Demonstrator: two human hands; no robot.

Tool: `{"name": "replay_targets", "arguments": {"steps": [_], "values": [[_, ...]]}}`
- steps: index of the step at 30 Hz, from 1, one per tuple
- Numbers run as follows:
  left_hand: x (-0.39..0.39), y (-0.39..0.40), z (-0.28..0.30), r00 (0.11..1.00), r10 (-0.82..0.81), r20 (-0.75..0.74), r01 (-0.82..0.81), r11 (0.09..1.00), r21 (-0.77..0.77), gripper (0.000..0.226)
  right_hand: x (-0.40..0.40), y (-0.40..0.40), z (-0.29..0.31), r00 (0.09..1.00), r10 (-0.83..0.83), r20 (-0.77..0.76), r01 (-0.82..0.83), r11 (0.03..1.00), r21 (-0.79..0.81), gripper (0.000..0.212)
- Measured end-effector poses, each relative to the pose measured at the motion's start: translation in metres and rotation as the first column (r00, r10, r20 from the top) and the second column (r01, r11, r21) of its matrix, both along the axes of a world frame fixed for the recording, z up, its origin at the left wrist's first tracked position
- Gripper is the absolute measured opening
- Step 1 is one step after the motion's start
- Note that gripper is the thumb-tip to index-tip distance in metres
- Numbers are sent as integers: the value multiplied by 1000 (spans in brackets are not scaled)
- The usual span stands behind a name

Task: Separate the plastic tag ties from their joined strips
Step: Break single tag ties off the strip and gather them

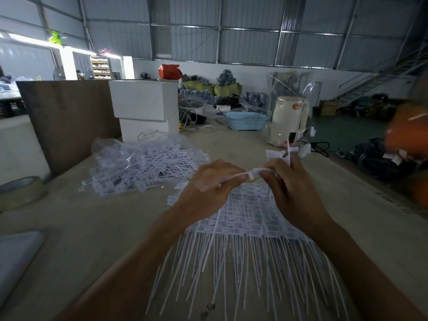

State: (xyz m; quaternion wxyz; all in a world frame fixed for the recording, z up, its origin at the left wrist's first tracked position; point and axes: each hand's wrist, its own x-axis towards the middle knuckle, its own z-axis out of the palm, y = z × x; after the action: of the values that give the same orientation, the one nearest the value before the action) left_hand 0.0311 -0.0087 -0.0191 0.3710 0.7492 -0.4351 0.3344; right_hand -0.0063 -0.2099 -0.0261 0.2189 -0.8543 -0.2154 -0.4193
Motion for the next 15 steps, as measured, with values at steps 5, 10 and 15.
{"name": "replay_targets", "arguments": {"steps": [5,10,15], "values": [[-7,-6,5,994,-104,16,104,994,-19,21,8,-22,10,964,-168,-205,220,938,266,22],[-7,-9,-2,996,84,-1,-84,996,-37,26,-6,4,1,880,279,-383,-109,906,409,36],[0,-9,-3,997,56,61,-52,996,-68,25,-10,21,-3,743,539,-397,-200,745,637,35]]}}
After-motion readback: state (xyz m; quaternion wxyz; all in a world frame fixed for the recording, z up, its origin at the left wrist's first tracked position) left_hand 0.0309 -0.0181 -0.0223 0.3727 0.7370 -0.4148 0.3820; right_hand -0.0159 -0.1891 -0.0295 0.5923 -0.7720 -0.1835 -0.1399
